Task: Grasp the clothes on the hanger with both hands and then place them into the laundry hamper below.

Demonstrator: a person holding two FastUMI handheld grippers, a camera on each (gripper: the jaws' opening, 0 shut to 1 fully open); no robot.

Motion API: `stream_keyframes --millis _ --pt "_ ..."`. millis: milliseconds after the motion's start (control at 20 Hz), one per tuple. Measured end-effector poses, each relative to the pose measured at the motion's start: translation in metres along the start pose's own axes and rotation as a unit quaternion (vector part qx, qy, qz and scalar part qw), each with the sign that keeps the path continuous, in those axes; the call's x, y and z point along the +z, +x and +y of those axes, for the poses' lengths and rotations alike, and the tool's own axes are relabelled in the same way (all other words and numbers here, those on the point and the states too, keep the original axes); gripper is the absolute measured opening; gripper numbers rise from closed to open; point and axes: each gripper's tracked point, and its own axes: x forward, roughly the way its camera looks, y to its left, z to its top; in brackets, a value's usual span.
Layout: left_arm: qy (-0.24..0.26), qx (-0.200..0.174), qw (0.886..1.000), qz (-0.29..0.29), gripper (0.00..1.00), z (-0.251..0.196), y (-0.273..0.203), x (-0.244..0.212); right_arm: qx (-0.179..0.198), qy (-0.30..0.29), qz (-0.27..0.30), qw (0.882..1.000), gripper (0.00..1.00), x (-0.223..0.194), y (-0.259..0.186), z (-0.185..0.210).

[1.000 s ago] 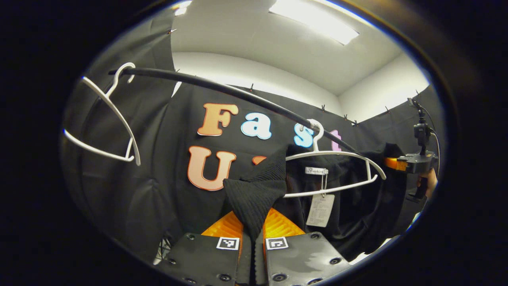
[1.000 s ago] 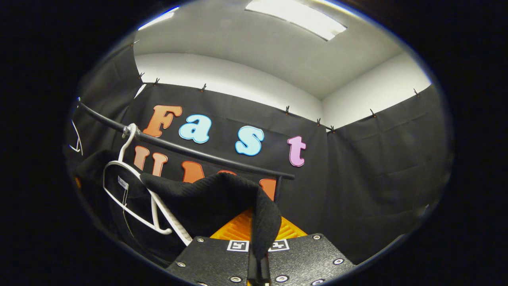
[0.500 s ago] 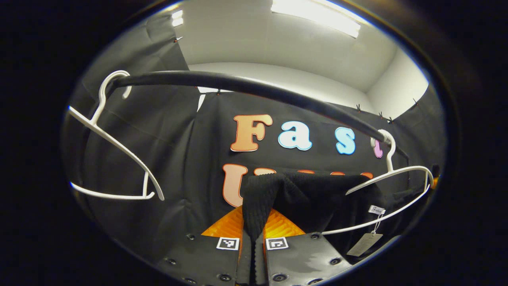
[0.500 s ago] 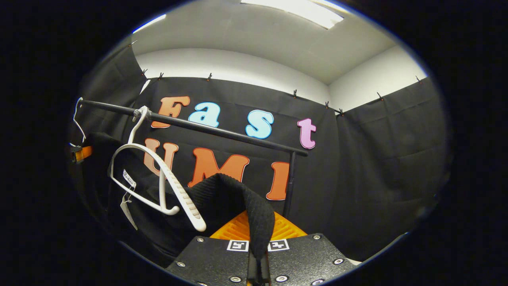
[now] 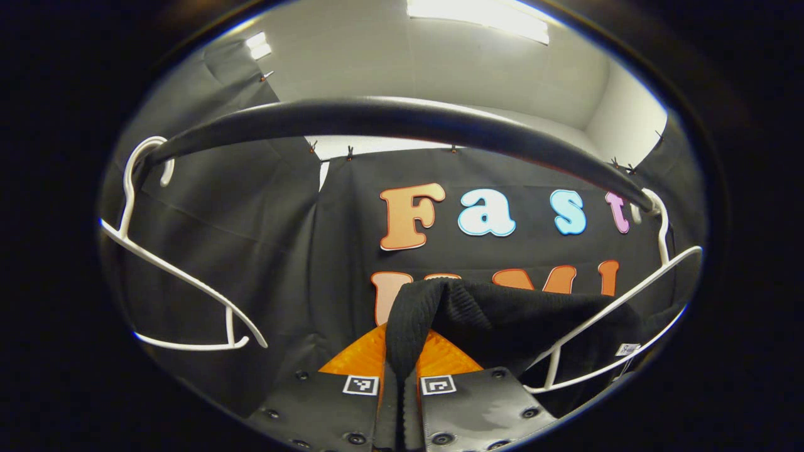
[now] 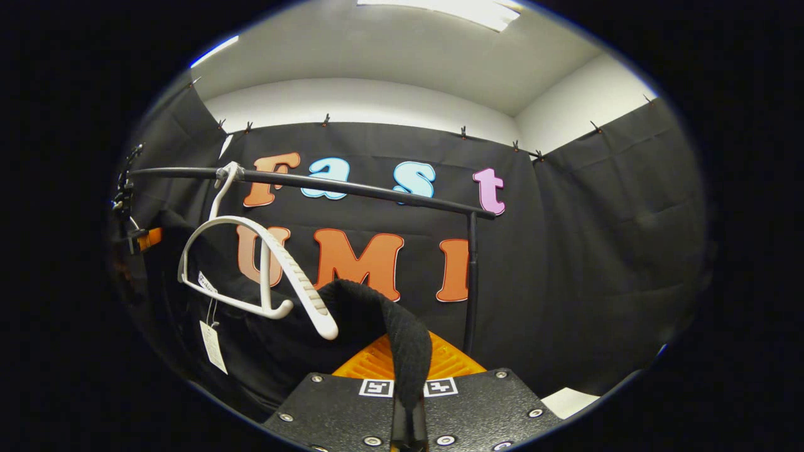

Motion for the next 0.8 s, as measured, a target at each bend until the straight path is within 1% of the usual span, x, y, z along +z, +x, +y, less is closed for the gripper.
stream_keyframes --millis 150,350,650,700,800 --pt "0.005 0.009 1.000 0.022 0.11 0.010 0.002 -0.023 0.017 0.018 0.014 1.000 0.02 -0.019 -0.002 0.010" --pt "-0.009 0.010 0.998 0.055 0.10 0.015 -0.007 -0.053 0.036 0.005 0.036 0.999 0.02 -0.044 -0.005 0.024" --pt "0.017 0.017 0.997 0.075 0.11 0.026 -0.035 -0.072 0.062 -0.004 0.050 0.997 0.02 -0.067 -0.020 0.057" --pt "0.023 0.016 0.997 0.078 0.11 0.028 -0.045 -0.074 0.067 -0.003 0.053 0.996 0.10 -0.071 -0.024 0.065" --pt "0.031 0.012 0.996 0.083 0.10 0.030 -0.067 -0.076 0.080 0.003 0.055 0.995 0.10 -0.080 -0.035 0.081"
